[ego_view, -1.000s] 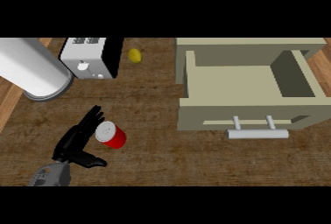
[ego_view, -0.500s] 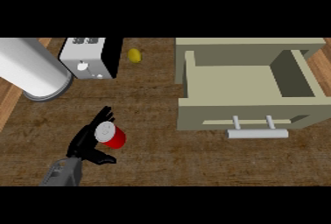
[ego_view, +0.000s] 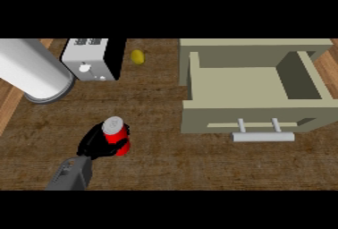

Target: Pick up the can, place it into the drawer and close the drawer

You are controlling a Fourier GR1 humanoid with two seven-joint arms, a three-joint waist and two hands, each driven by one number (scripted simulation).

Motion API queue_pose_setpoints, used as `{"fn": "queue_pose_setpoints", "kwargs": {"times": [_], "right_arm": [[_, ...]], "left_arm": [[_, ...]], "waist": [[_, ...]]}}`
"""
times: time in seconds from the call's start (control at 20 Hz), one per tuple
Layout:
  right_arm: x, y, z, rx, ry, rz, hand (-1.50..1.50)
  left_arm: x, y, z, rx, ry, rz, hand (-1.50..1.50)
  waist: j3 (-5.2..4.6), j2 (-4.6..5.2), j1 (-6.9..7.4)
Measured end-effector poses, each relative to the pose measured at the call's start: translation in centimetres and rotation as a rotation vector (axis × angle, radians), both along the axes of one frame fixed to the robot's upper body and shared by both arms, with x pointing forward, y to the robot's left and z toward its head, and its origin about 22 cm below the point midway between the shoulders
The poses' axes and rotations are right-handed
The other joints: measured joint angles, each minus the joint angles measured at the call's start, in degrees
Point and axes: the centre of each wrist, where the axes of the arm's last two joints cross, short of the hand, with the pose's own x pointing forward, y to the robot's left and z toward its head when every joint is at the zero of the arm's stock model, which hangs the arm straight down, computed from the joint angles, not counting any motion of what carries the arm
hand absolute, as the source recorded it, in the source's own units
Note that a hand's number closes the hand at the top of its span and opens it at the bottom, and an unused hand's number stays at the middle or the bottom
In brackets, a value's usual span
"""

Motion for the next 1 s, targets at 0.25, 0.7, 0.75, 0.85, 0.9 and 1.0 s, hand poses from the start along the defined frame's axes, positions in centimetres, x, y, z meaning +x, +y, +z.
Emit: {"fn": "queue_pose_setpoints", "kwargs": {"times": [0.25,0.7,0.75,0.85,0.9,1.0], "right_arm": [[0.1,-0.2,0.0,0.007,-0.002,0.001,-1.5],[-0.4,0.1,0.6,0.006,-0.007,-0.015,-1.5],[-0.5,0.3,0.7,0.006,-0.007,-0.013,-1.5],[-0.4,0.2,0.6,0.009,-0.014,-0.018,-1.5],[-0.5,0.4,0.7,0.009,-0.013,-0.019,-1.5],[-0.4,0.4,0.7,0.006,-0.012,-0.018,-1.5]], "left_arm": [[1.4,-1.0,1.5,-0.057,-0.052,-0.064,1.5],[2.6,-3.1,4.4,-0.11,-0.139,0.031,1.5],[2.6,-2.8,4.6,-0.108,-0.146,0.098,1.5],[2.7,-2.4,4.9,-0.098,-0.16,0.229,1.5],[2.8,-2.4,5.3,-0.094,-0.17,0.272,1.5],[3.5,-3.0,6.7,-0.089,-0.189,0.327,1.5]], "waist": [[0.01,-0.05,0.18],[0.03,-0.16,0.51],[0.04,-0.21,0.52],[0.05,-0.17,0.7],[0.05,-0.21,0.72],[0.04,-0.21,0.63]]}}
